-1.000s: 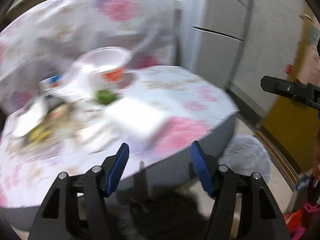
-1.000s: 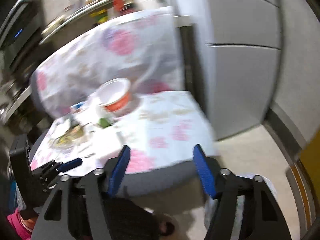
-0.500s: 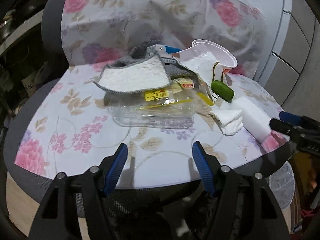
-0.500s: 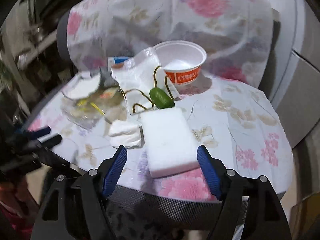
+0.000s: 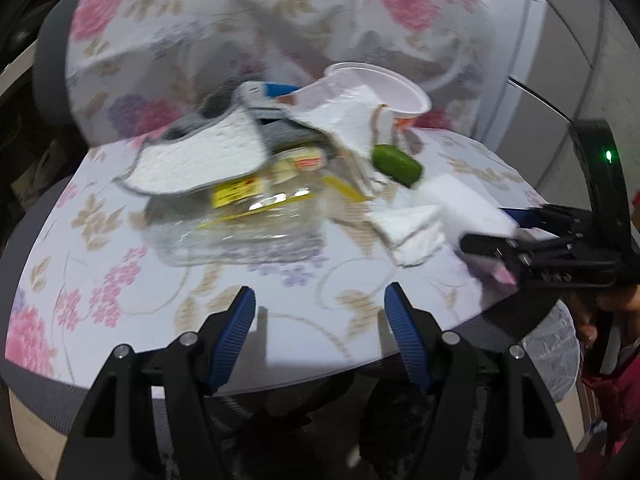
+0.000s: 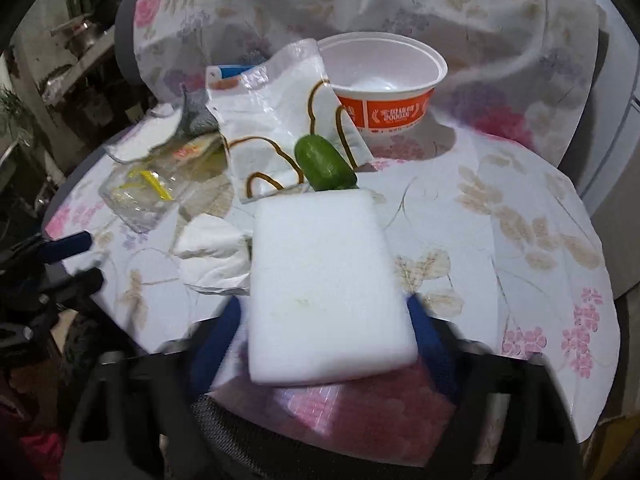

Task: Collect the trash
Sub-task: 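Return the right gripper to the chair and grasp the white sponge block, then lift the white sponge block with the right gripper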

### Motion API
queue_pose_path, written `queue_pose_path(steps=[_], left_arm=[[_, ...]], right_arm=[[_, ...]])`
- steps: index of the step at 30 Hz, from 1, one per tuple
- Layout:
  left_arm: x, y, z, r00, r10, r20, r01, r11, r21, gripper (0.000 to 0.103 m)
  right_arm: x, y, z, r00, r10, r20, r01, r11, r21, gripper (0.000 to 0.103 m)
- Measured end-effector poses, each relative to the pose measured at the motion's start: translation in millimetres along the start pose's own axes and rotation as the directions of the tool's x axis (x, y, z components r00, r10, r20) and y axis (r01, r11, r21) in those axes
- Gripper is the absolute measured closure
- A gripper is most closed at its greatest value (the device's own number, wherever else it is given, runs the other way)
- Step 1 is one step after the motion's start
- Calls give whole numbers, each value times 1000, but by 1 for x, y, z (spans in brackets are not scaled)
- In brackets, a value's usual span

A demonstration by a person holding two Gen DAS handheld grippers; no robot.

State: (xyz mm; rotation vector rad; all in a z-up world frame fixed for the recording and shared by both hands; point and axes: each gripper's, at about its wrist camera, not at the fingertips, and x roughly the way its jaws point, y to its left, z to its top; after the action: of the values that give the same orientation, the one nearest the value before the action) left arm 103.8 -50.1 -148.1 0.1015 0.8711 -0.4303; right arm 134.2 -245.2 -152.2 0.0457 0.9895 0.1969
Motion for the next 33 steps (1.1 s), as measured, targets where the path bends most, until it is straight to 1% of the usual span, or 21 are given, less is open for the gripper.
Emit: queue_pose_path(steps=[2,4,7,9,11,14,16,17,19,20,21,22,23,24,27,32,33], left_arm=[[3,-8,2,1000,-12,0,12,1000,18,38],[8,-18,7,999,-37,-4,37,999,32,38],[17,-32,14,998,-68,-7,69,996,50,38],[28,-42,20,998,-65,-17,66,995,69,38],[40,-51,25,998,-60,-32,62,994,91,39],[57,-59,30,998,-38,-53,44,992,116,42],[63,-62,33,999,-21,-48,27,991,134,43],[66,-64,34,999,-9,-50,17,989,149,48],[68,-67,36,999,3,-46,4,986,170,63],[67,-68,36,999,-4,-46,12,984,179,83],[66,-70,35,999,-11,-46,19,982,187,98],[65,-70,36,999,-19,-44,27,982,188,99],[60,-69,35,998,-45,-36,50,983,178,101],[57,-67,36,998,-62,-26,66,984,166,102],[37,-60,40,991,-132,16,129,986,104,102],[9,-55,40,978,-205,48,202,978,58,103],[7,-55,39,977,-207,52,205,977,53,103]], right_arm=[[-10,0,-2,1000,-13,25,13,1000,6,38],[-29,-1,-4,996,-51,73,51,999,5,38],[-52,-9,-6,989,-95,112,90,995,52,38],[-64,-15,-9,986,-92,138,81,993,81,38],[-75,-21,-12,985,-74,158,56,992,111,37],[-82,-24,-16,982,-72,173,51,991,121,37],[-86,-26,-16,981,-75,179,53,991,123,37],[-85,-25,-16,981,-75,180,53,991,125,37],[-86,-26,-17,980,-80,183,57,990,127,37],[-86,-26,-17,979,-88,184,65,990,125,37],[-86,-27,-18,979,-91,185,68,990,124,37],[-86,-27,-18,978,-91,187,69,990,126,37],[-86,-27,-18,978,-90,187,67,989,130,37],[-86,-28,-19,978,-92,188,68,989,131,37],[-85,-27,-21,977,-107,182,83,988,130,37],[-85,-27,-24,977,-113,182,86,985,150,37],[-86,-27,-25,977,-112,182,84,984,155,37]])
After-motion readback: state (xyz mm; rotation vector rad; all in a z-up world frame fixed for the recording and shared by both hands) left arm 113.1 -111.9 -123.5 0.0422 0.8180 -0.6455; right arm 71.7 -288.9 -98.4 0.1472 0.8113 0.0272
